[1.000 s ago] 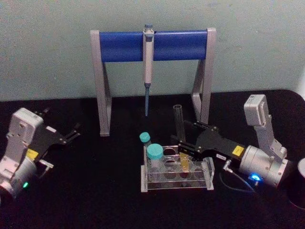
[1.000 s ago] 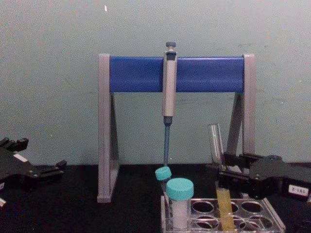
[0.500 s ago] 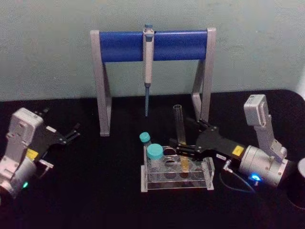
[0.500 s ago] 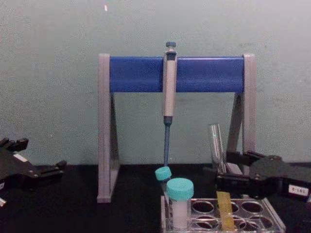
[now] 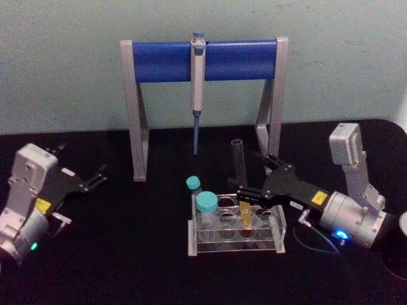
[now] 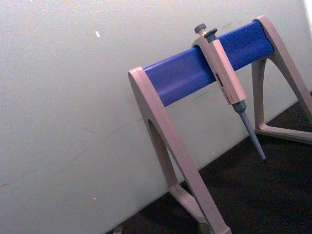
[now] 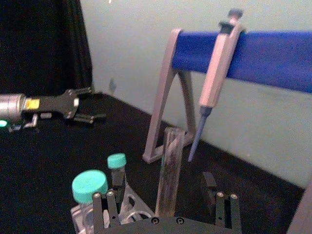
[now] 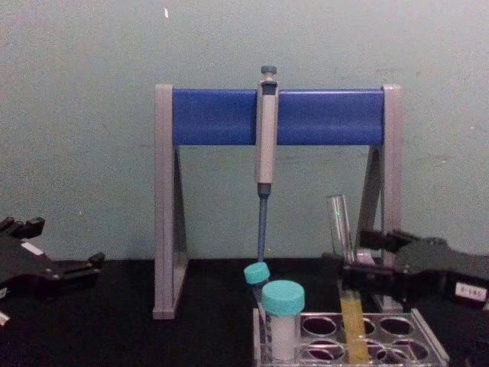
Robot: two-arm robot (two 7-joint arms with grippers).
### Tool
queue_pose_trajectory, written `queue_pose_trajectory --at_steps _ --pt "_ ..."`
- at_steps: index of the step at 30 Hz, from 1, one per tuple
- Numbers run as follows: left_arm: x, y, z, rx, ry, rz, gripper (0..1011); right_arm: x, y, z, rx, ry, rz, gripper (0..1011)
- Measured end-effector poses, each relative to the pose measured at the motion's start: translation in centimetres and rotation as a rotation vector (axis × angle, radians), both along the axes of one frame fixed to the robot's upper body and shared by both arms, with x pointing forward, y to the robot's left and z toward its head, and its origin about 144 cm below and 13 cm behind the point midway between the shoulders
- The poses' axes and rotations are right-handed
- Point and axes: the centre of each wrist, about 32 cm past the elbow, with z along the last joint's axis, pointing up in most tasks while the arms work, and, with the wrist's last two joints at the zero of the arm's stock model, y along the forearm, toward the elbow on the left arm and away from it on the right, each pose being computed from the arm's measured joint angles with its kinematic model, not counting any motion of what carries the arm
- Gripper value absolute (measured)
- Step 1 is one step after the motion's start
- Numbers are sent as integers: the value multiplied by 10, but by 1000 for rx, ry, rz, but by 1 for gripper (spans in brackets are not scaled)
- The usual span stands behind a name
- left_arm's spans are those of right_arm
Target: Pick up the test tube from the test tube rack, shake it, then place it back into the test tube rack.
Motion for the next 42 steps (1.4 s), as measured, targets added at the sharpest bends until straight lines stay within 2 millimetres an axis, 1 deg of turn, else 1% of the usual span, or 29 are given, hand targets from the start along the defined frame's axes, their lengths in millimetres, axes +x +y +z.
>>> queue_pose_trajectory --at_steps 4,8,13,17,22,30,36,42 --pt "0 0 0 0 0 0 1001 -4 0 5 24 -29 -29 1000" --pt "0 0 0 0 0 0 1001 -12 -2 14 59 -82 -95 1000" --pt "0 0 0 0 0 0 1001 -22 -6 22 70 -126 -229 1000" --pt "0 0 0 0 0 0 1001 -30 -8 26 18 -120 -377 1000" --pt "0 0 0 0 0 0 1001 -32 -8 23 -73 -68 -477 1000" --pt "0 0 0 0 0 0 1001 -28 -7 11 -157 5 -524 1000" --pt "0 0 0 0 0 0 1001 -26 -7 7 -168 24 -529 1000" --pt "0 0 0 0 0 0 1001 -25 -8 6 -169 25 -528 1000"
